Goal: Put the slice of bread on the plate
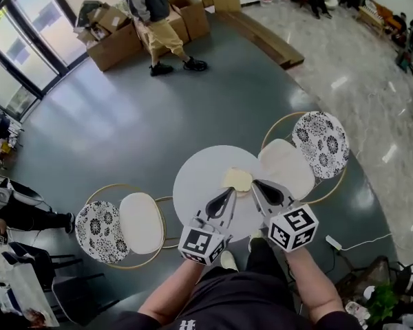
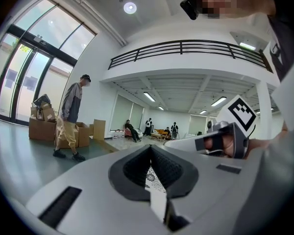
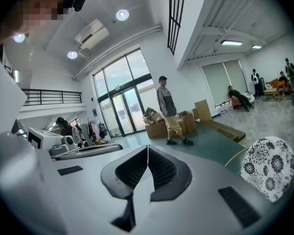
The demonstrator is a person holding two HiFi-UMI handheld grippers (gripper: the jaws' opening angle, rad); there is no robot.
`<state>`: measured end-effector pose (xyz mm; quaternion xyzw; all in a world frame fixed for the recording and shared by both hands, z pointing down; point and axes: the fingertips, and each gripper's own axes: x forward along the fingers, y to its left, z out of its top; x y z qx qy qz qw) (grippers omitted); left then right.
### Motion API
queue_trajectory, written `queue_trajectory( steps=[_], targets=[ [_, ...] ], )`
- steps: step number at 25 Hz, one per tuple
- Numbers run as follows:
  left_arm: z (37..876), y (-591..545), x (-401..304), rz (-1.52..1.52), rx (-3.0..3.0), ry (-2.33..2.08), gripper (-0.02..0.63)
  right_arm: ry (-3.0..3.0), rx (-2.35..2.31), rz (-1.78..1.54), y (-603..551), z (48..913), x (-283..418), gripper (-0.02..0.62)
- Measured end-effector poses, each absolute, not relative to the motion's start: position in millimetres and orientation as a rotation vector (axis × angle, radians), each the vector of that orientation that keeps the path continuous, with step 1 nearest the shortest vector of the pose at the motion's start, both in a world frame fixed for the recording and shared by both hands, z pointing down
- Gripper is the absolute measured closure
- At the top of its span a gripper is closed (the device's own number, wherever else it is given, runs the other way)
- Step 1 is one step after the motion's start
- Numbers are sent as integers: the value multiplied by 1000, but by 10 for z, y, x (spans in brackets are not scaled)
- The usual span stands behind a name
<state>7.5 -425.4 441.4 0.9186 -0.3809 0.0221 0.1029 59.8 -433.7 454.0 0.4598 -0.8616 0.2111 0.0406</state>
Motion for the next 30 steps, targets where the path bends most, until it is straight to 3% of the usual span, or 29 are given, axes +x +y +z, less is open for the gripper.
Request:
queue_trajectory(
  steps=[12,30],
  targets=[
    [3768,-4003,118,14,2778,-1063,601,-2721,1517,405,-4151,3750,541,589],
    [3457,-3805,-118,-65,2821,-1081,601,-2738,1530,251,-3867,3469,287,589]
  ],
)
